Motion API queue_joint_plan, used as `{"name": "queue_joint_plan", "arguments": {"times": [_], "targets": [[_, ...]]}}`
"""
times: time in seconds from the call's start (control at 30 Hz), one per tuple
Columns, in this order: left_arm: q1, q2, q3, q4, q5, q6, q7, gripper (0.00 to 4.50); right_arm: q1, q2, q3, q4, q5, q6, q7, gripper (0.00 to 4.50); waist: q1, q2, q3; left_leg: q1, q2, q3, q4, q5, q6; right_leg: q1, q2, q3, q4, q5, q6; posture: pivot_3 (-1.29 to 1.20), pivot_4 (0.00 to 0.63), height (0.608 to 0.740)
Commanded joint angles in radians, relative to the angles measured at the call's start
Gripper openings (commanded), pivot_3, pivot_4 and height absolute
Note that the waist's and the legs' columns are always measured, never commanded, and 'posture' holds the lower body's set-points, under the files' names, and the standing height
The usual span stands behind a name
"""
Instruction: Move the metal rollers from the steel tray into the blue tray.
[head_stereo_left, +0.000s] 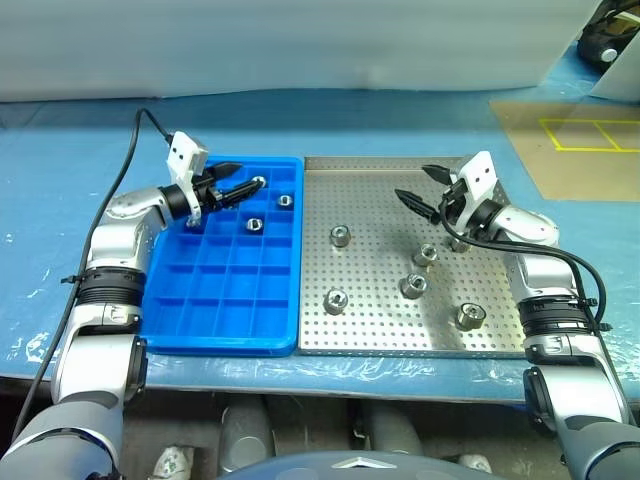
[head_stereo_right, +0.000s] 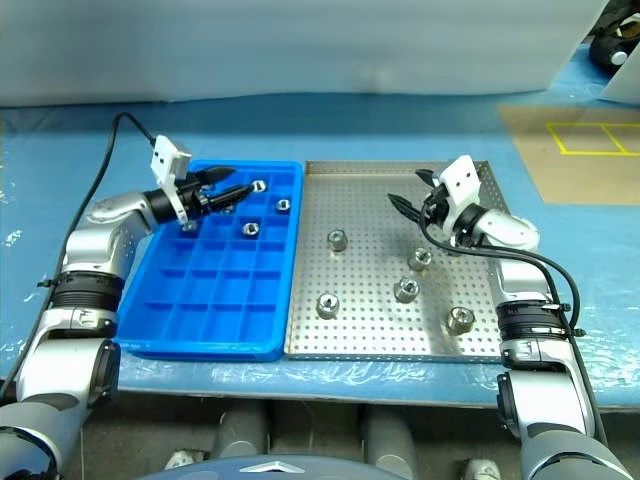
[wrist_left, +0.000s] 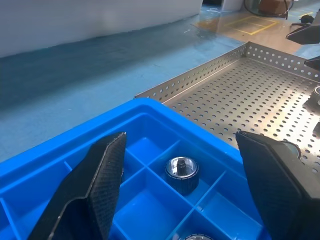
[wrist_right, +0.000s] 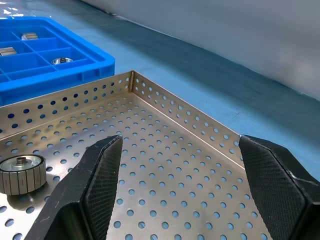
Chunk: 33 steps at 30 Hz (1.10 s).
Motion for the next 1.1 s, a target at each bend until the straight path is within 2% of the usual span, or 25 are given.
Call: {"name": "queue_joint_plan", "arguments": {"times": [0.03, 0.4, 0.57, 0.7, 0.87, 0.97, 1.1], "targets": [[-0.025, 0.009, 0.008, -0.037, -0.010, 0.003, -0.009, 3.70, -0.003, -0.004, -0.022, -0.024, 0.012, -0.023, -0.005, 3.83, 0.000, 0.000, 0.000, 0.000, 0.000, 0.000, 0.000, 0.000, 0.000, 0.000, 0.000, 0.000, 0.000, 0.000, 0.000, -0.05, 0.150, 0.740], [-0.026, 0.009, 0.015, -0.046, -0.016, 0.014, -0.008, 3.70, -0.011, -0.010, -0.014, -0.002, 0.008, -0.027, 0.009, 3.83, 0.000, 0.000, 0.000, 0.000, 0.000, 0.000, 0.000, 0.000, 0.000, 0.000, 0.000, 0.000, 0.000, 0.000, 0.000, -0.06, 0.150, 0.740], [-0.102, -0.012, -0.033, -0.007, 0.008, -0.012, -0.061, 3.70, -0.031, -0.087, -0.013, 0.033, -0.004, -0.029, 0.089, 3.83, 0.004, 0.000, 0.000, -0.001, 0.000, 0.000, 0.000, 0.000, 0.000, 0.000, 0.000, 0.000, 0.000, 0.000, 0.000, -0.08, 0.150, 0.740], [-0.192, -0.075, -0.082, 0.068, 0.022, -0.051, -0.124, 3.70, -0.055, -0.159, -0.039, 0.065, -0.008, -0.034, 0.095, 3.83, 0.011, 0.000, 0.000, -0.001, -0.004, 0.000, 0.001, 0.000, 0.001, 0.001, -0.003, 0.001, 0.000, 0.000, 0.000, -0.11, 0.150, 0.740], [-0.268, -0.131, -0.162, 0.203, 0.076, -0.132, -0.243, 3.70, 0.032, -0.176, -0.077, -0.058, 0.023, 0.017, 0.069, 3.83, -0.007, 0.000, 0.000, 0.001, -0.004, 0.000, 0.000, 0.000, 0.002, 0.001, -0.002, 0.002, 0.000, 0.000, 0.000, -0.20, 0.150, 0.740], [-0.343, -0.179, -0.244, 0.356, 0.158, -0.225, -0.335, 3.70, 0.117, -0.177, -0.109, -0.160, 0.045, 0.055, 0.045, 3.83, -0.014, 0.000, 0.000, 0.000, -0.003, 0.000, 0.000, 0.001, 0.006, 0.001, -0.001, 0.002, -0.001, 0.000, 0.000, -0.24, 0.150, 0.740], [-0.439, -0.230, -0.332, 0.577, 0.292, -0.372, -0.377, 3.70, 0.215, -0.176, -0.143, -0.287, 0.078, 0.111, 0.018, 3.83, -0.026, 0.000, 0.000, -0.001, -0.004, 0.000, 0.000, 0.000, 0.007, 0.002, -0.001, 0.003, -0.006, 0.002, 0.003, -0.31, 0.150, 0.740]]}}
